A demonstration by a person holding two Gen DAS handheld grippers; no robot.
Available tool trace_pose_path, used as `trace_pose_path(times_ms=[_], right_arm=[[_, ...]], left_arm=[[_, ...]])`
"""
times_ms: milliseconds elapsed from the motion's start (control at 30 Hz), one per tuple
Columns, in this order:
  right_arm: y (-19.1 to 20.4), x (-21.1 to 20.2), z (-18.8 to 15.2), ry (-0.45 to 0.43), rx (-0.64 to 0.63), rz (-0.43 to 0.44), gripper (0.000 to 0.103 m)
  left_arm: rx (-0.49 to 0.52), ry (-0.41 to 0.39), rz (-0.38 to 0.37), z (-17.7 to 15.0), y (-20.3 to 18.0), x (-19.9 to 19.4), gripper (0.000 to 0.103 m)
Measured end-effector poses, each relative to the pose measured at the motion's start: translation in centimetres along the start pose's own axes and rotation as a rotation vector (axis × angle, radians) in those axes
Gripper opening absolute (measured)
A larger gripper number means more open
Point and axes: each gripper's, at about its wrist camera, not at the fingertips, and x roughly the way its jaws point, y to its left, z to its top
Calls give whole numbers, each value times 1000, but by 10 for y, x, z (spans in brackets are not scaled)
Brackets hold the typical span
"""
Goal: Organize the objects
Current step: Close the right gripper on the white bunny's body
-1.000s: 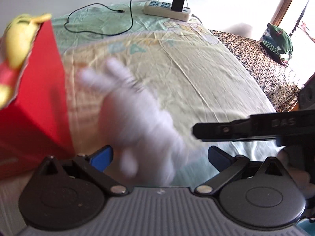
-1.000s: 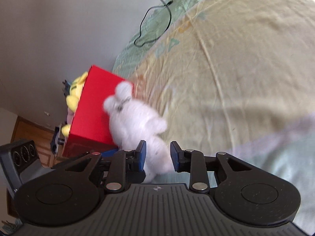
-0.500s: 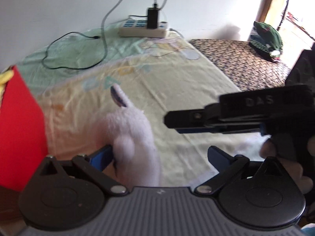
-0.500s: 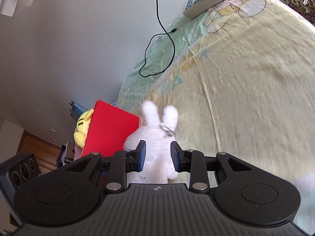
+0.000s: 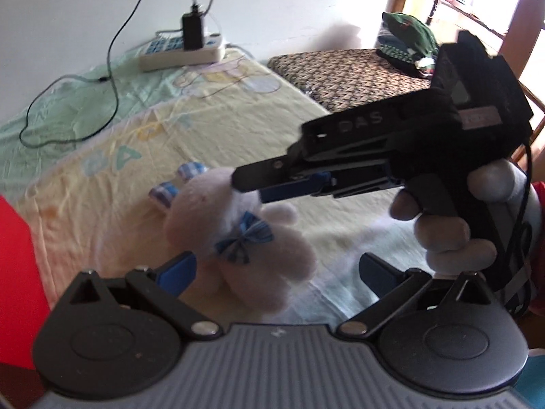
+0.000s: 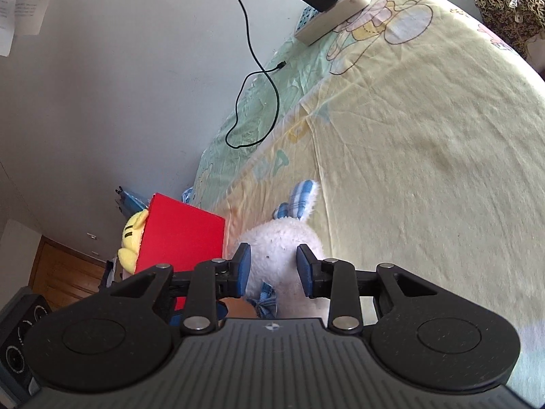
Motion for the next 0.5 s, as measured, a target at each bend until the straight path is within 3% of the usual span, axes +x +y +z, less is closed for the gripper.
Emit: trace_pose_path(times_ms=[100, 267, 500], right_arm=[[-4, 2, 1, -2, 11, -9, 40], [-10, 7, -2, 17, 38, -1, 52], [-7, 15, -7, 59, 50, 45, 49]], left_arm=[[-99, 38, 7, 1, 22, 16, 101], [-247, 78, -47, 4, 48, 37, 99], [-274, 95, -76, 5, 48, 43, 93]])
